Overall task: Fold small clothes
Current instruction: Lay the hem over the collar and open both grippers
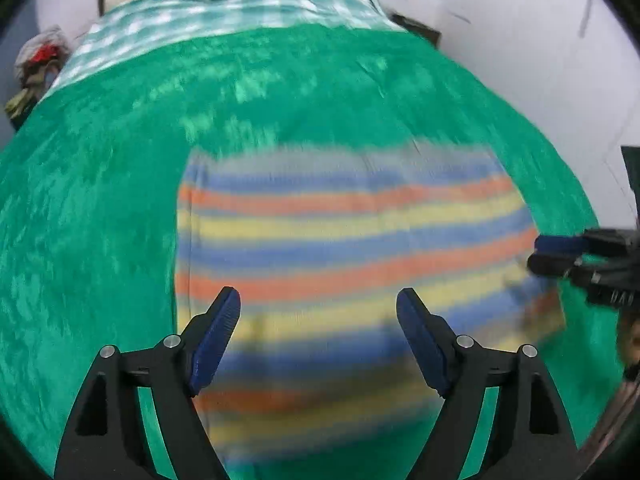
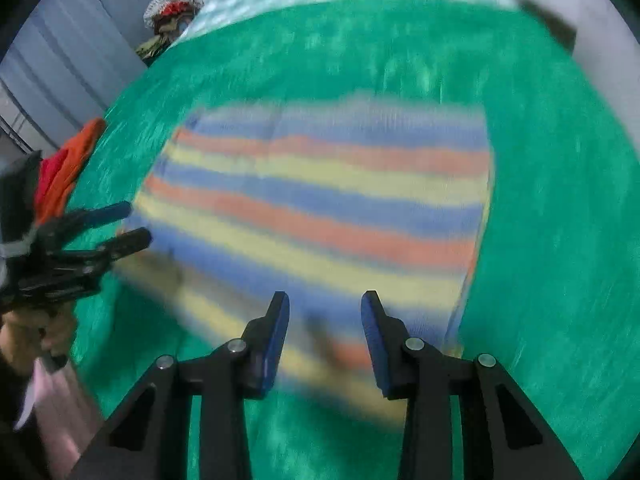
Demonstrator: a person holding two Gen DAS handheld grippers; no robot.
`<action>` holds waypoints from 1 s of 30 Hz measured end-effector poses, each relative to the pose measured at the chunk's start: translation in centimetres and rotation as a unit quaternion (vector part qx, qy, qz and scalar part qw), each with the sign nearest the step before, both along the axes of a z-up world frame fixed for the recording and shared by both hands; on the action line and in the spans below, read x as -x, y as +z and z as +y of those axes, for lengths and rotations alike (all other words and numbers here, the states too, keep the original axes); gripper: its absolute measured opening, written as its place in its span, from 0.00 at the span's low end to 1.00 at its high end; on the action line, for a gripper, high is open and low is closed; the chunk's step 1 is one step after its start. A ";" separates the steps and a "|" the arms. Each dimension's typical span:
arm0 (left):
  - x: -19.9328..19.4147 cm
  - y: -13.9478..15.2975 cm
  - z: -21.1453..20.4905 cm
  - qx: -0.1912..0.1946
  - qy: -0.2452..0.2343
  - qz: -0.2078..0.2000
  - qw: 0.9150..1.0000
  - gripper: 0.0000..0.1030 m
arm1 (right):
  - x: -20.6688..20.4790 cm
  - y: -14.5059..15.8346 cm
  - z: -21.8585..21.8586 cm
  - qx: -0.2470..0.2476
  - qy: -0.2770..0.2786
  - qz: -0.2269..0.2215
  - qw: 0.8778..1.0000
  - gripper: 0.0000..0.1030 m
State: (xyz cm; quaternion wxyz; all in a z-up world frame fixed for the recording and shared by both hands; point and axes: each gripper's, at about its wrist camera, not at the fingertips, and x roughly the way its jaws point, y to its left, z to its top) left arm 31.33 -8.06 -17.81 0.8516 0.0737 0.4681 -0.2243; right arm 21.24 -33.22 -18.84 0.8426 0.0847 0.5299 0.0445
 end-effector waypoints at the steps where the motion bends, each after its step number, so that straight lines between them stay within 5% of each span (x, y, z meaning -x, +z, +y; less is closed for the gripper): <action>1: -1.4 -0.7 -0.8 -0.010 0.005 0.002 1.000 0.80 | -1.9 0.1 0.0 0.008 -0.001 -0.010 1.000 0.37; 4: -4.5 -5.5 -2.3 -0.083 0.022 0.020 0.996 0.83 | -6.1 -2.5 -1.3 0.010 -0.029 0.004 1.000 0.37; 6: -4.8 -6.3 -1.7 -0.077 0.028 0.015 0.997 0.88 | -8.4 -5.9 -1.3 0.015 -0.036 0.045 0.998 0.37; 8: -4.5 -5.0 -0.8 -0.061 0.037 0.020 0.997 0.85 | -8.4 -5.8 -1.4 0.015 -0.040 0.033 0.999 0.37; 11: -1.4 -2.8 1.5 -0.030 0.031 0.018 0.999 0.85 | -6.2 -3.0 -1.3 0.001 -0.048 0.014 0.999 0.38; 13: 1.0 -3.0 2.7 -0.043 0.030 0.015 0.999 0.90 | -3.2 -1.6 -0.5 0.002 -0.044 0.003 0.999 0.38; 16: 5.2 -5.9 5.5 -0.115 0.032 0.039 0.992 0.92 | 0.9 -3.0 0.4 -0.004 -0.043 0.015 0.999 0.48; 18: 6.9 -6.0 7.5 -0.105 0.043 0.043 0.993 0.92 | 3.9 -5.8 0.8 0.007 -0.045 0.053 0.998 0.48; 21: 9.0 -4.6 10.9 -0.083 0.092 0.061 0.990 0.91 | 7.0 -4.1 2.0 0.045 -0.056 0.039 0.997 0.48; 22: 9.5 -4.2 11.6 -0.072 0.105 0.061 0.990 0.91 | 7.5 -3.1 2.8 0.057 -0.064 0.042 0.995 0.50; 25: 11.0 -2.9 13.1 -0.038 0.134 0.065 0.988 0.91 | 8.6 0.0 4.9 0.100 -0.100 0.011 0.990 0.90; 30: 12.0 -0.9 11.9 -0.034 0.141 0.039 0.989 0.94 | 9.4 4.2 8.2 0.141 -0.125 -0.040 0.981 1.00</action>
